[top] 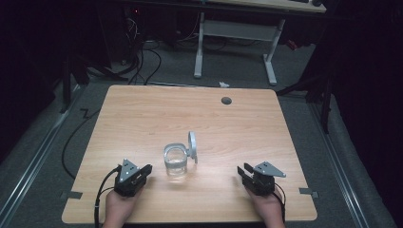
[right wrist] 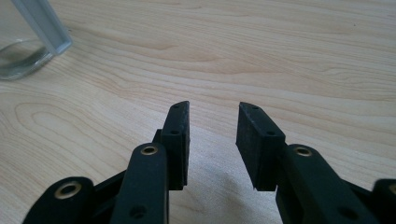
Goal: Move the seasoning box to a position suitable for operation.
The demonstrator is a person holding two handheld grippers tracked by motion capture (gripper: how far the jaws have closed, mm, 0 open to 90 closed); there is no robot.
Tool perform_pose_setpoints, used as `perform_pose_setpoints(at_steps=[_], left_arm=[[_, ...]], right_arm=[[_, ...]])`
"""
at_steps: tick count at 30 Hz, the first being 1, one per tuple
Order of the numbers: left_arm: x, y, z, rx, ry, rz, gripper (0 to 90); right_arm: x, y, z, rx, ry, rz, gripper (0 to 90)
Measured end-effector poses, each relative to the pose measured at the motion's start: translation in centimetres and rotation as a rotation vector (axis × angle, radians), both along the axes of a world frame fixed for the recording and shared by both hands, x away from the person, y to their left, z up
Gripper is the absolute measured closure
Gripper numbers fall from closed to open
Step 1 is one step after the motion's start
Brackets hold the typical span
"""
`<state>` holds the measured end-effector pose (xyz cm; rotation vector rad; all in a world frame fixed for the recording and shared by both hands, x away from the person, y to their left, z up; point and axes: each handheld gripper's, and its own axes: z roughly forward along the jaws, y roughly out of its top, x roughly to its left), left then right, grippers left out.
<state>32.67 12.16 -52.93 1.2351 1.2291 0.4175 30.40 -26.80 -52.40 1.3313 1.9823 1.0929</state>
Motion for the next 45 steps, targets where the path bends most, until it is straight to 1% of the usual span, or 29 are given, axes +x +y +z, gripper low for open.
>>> perform_pose_setpoints(at_steps=[1, 10, 11, 15, 16, 19, 21, 24, 29, 31, 35, 39, 41, 43, 45], left_arm=[[0.0, 0.0, 0.0, -0.006, 0.0, 0.003, 85.5], [0.0, 0.3, -0.2, -0.01, 0.011, 0.016, 85.0], [0.0, 0.2, -0.2, -0.012, 0.01, 0.017, 85.2], [0.0, 0.0, -0.2, -0.011, 0.011, 0.012, 85.6], [0.0, -0.1, -0.2, -0.008, 0.011, 0.01, 85.6], [-0.1, -0.2, -0.2, -0.003, 0.005, 0.005, 85.4], [-0.2, -0.1, -0.1, -0.007, 0.001, 0.007, 85.0], [-0.3, 0.1, -0.1, -0.011, 0.002, 0.013, 84.7], [-0.4, 0.2, 0.0, -0.006, -0.002, 0.02, 85.3], [-0.4, 0.0, 0.0, -0.009, 0.0, 0.023, 87.0], [-0.2, -0.9, -0.1, 0.008, -0.007, 0.02, 89.7], [0.2, -1.7, 0.0, 0.006, -0.008, 0.017, 90.0], [0.5, -2.0, 0.0, 0.01, -0.008, 0.017, 90.0], [0.7, -2.3, 0.2, 0.002, -0.003, 0.019, 90.0], [0.8, -2.6, 0.4, 0.011, -0.009, 0.016, 90.0]], right_arm=[[0.0, 0.0, 0.0, 0.0, 0.0, 0.0, 64.9], [0.2, 0.0, -0.2, 0.018, 0.009, -0.004, 64.4], [0.2, -0.1, -0.2, 0.026, 0.008, -0.007, 64.2], [0.0, -0.3, 0.1, 0.024, -0.002, -0.007, 63.6], [-0.3, -0.5, 0.3, 0.024, -0.012, -0.013, 63.6], [-0.4, -0.8, 0.2, 0.03, -0.008, -0.016, 63.5], [-0.4, -0.9, 0.2, 0.025, -0.007, -0.015, 62.9], [-0.3, -0.9, 0.3, 0.038, -0.015, -0.019, 62.8], [0.0, -0.5, 0.3, 0.027, -0.014, -0.002, 62.4], [0.1, -0.4, 0.2, 0.029, -0.011, 0.0, 62.4], [0.0, -0.3, 0.1, 0.024, -0.008, 0.009, 62.5], [-0.2, -0.5, 0.2, 0.025, -0.011, 0.009, 62.6], [-0.3, -0.6, 0.3, 0.034, -0.011, 0.003, 62.6], [-0.4, -0.7, 0.4, 0.036, -0.014, 0.006, 62.6], [-0.4, -0.6, 0.4, 0.042, -0.017, 0.006, 62.7]])
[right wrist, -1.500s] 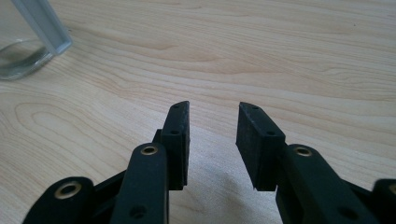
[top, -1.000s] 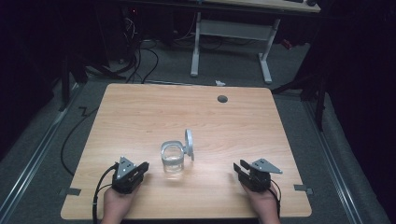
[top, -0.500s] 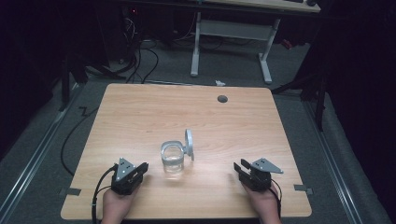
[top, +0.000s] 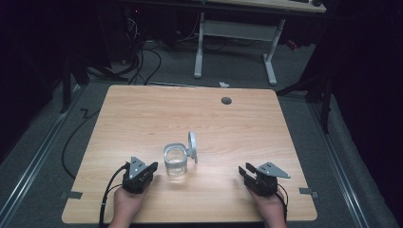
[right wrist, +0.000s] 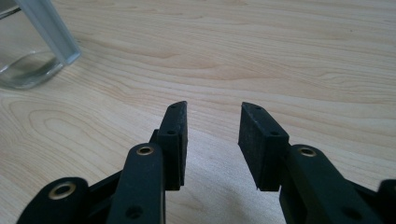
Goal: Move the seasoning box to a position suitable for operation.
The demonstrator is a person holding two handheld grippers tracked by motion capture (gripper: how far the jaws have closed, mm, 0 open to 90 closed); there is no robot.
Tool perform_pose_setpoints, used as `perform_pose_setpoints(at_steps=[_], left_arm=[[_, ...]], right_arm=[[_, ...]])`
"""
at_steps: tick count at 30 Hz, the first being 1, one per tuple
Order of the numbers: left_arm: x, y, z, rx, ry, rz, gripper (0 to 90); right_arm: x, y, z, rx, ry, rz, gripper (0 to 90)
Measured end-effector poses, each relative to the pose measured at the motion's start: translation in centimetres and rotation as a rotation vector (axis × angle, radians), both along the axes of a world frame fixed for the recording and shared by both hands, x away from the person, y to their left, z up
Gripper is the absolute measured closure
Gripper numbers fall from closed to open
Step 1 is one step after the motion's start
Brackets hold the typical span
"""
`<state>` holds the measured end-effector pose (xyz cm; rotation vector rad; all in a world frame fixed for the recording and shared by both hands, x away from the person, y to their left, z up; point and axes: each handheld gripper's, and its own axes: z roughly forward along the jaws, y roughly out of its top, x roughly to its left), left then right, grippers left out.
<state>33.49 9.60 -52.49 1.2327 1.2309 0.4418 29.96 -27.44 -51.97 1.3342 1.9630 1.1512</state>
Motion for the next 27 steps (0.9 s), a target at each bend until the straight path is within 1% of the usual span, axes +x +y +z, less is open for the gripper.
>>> perform_pose_setpoints(at_steps=[4, 11, 13, 20, 22, 27], left_arm=[[0.0, -0.6, 0.2, 0.004, -0.004, -0.007, 90.0], [-0.6, -1.6, 0.2, 0.0, 0.0, -0.029, 90.0], [-0.6, -1.7, 0.1, 0.004, -0.004, -0.03, 90.0], [-0.9, -1.9, 0.2, -0.008, 0.003, -0.03, 90.0], [-1.0, -2.0, 0.2, -0.009, 0.004, -0.035, 90.0], [-1.5, -2.5, 0.3, -0.012, 0.003, -0.054, 90.0]], right_arm=[[0.1, 0.2, -0.1, -0.001, 0.006, 0.009, 62.8], [0.2, 0.3, -0.2, -0.001, 0.01, 0.019, 62.8], [0.2, 0.3, -0.2, -0.004, 0.008, 0.022, 62.9], [0.1, 0.3, -0.2, -0.003, 0.009, 0.025, 62.9], [0.1, 0.3, -0.2, 0.003, 0.013, 0.022, 62.9], [0.1, 0.3, -0.1, 0.002, 0.006, 0.024, 62.9]])
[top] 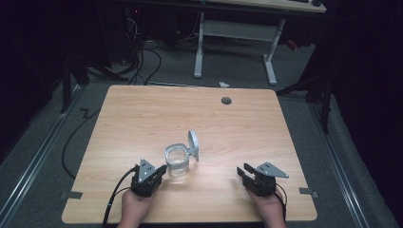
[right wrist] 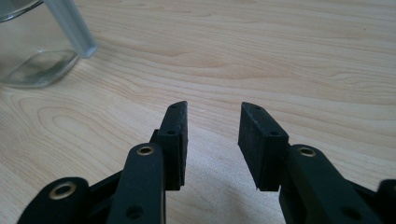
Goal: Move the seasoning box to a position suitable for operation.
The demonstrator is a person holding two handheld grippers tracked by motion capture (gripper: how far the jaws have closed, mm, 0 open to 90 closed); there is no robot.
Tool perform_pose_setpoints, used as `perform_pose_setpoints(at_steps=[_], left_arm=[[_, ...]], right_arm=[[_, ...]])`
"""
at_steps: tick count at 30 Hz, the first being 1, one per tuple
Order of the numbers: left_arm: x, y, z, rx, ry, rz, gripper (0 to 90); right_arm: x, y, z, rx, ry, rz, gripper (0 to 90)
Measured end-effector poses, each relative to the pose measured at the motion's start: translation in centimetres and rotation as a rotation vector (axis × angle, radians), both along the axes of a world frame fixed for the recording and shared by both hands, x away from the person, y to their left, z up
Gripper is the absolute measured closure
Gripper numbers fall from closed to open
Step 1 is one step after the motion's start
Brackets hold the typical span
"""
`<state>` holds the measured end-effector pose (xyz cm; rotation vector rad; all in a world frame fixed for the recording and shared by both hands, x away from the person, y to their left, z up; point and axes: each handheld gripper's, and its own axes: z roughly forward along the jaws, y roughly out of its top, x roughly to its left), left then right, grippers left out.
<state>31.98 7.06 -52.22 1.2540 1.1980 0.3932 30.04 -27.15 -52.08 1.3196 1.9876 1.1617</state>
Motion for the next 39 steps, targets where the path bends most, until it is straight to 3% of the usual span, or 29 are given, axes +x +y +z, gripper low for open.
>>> perform_pose_setpoints(at_steps=[14, 19, 24, 29, 34, 39], left_arm=[[-1.1, -3.1, 0.3, -0.012, -0.001, -0.095, 90.0], [-0.9, -2.2, 0.1, 0.004, -0.002, -0.072, 90.0], [0.9, -0.2, 0.2, 0.007, -0.003, -0.004, 90.0], [3.4, 0.2, 0.4, -0.007, -0.005, 0.033, 90.0], [5.7, -0.4, 0.7, -0.021, -0.005, 0.04, 90.0], [6.2, -1.1, 0.9, -0.023, -0.006, 0.02, 90.0]], right_arm=[[0.1, -0.1, -0.1, -0.001, 0.008, -0.002, 63.5], [0.1, -0.2, 0.0, 0.001, 0.005, -0.002, 64.0], [0.0, -0.1, 0.1, -0.002, 0.003, 0.007, 65.3], [0.0, 0.0, 0.0, 0.001, 0.012, 0.014, 66.6], [0.1, 0.1, -0.1, 0.008, 0.022, 0.022, 67.8], [0.1, -0.1, -0.1, 0.007, 0.022, 0.028, 68.6]])
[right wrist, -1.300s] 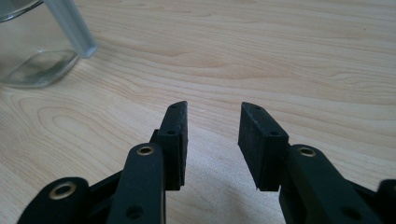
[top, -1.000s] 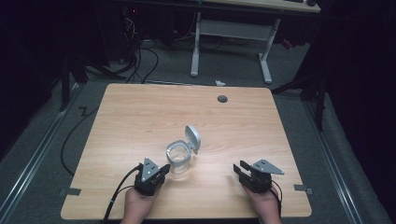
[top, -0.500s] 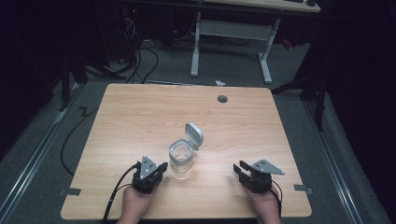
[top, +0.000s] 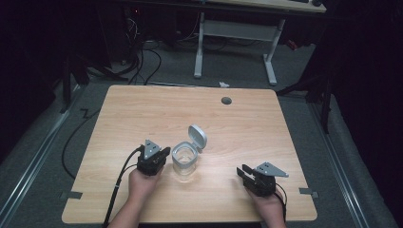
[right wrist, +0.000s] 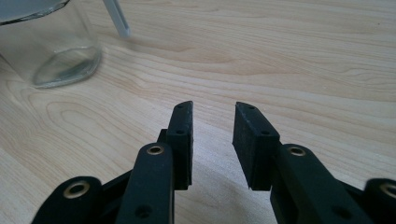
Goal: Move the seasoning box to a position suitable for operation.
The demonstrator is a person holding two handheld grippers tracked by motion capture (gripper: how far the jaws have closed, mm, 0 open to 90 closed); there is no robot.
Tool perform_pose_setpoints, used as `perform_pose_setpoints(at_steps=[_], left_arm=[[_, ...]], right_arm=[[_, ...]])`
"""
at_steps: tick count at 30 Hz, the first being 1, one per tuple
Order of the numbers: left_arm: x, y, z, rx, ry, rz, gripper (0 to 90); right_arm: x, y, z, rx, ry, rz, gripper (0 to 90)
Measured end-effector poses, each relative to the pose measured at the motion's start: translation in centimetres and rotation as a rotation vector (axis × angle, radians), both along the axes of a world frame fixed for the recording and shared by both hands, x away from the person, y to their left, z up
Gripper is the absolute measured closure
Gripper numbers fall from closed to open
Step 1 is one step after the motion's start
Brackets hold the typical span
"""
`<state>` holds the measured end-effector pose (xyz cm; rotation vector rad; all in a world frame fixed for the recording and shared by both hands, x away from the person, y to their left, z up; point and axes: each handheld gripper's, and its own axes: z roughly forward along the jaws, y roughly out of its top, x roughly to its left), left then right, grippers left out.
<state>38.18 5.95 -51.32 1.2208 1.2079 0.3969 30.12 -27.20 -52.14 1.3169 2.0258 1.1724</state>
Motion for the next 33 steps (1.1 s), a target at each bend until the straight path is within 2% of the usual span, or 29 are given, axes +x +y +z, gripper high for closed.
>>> perform_pose_setpoints(at_steps=[12, 19, 28, 33], left_arm=[[-2.0, -0.5, -0.1, -0.003, -0.008, -0.029, 90.0], [-4.0, -1.3, 0.1, -0.001, -0.023, -0.064, 90.0], [-5.8, -2.3, 0.4, 0.001, -0.042, -0.107, 90.0], [-6.3, -2.6, 0.2, 0.008, -0.043, -0.116, 90.0]], right_arm=[[0.0, -0.2, -0.1, 0.005, 0.004, -0.004, 70.7], [0.0, -0.1, -0.1, 0.005, 0.006, -0.003, 70.9], [0.0, -0.2, -0.2, 0.008, 0.012, 0.001, 71.2], [0.0, -0.3, -0.2, 0.01, 0.014, -0.002, 71.1]])
